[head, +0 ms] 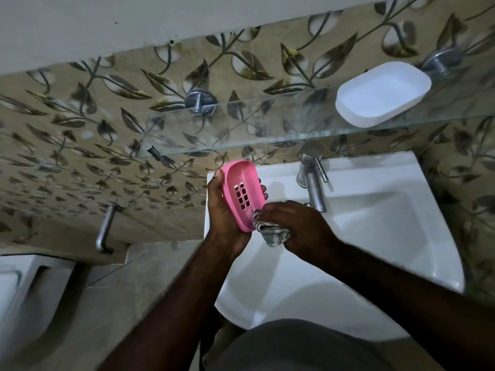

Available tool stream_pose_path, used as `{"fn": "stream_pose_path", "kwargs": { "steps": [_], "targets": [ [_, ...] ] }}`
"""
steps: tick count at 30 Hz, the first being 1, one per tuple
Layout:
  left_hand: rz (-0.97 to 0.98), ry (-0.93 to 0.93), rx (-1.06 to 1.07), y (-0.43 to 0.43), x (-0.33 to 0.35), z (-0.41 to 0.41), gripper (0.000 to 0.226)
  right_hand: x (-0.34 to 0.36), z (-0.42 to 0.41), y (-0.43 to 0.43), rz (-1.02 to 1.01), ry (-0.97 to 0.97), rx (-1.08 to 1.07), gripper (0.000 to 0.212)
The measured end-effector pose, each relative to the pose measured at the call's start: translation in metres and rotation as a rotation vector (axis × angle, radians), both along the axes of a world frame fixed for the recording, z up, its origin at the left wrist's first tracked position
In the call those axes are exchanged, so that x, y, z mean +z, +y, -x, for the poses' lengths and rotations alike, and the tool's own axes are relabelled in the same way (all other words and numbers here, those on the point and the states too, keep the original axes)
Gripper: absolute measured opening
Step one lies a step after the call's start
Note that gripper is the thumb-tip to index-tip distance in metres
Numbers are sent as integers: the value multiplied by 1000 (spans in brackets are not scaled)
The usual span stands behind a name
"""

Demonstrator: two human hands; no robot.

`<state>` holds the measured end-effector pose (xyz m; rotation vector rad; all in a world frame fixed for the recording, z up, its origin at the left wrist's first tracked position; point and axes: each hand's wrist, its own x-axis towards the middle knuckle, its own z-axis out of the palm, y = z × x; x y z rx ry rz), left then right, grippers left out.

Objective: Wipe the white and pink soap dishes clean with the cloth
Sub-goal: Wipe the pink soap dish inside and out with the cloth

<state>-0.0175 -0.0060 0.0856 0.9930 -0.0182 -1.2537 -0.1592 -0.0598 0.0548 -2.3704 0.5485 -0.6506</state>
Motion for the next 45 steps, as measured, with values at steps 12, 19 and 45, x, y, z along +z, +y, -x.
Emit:
{"fn": "stream_pose_path", "kwargs": {
  "steps": [12,19,45],
  "targets": [
    [-26,-36,-19,2,-2,0,71,-1,-1,5,-38,9,32,50],
    [-13,-77,-15,1,2,-1,70,15,-17,35,-625,-205,-129,27],
    [-176,28,-224,-2,-3,-24,66,-15,-6,-15,247,76,158,40]
  ]
}}
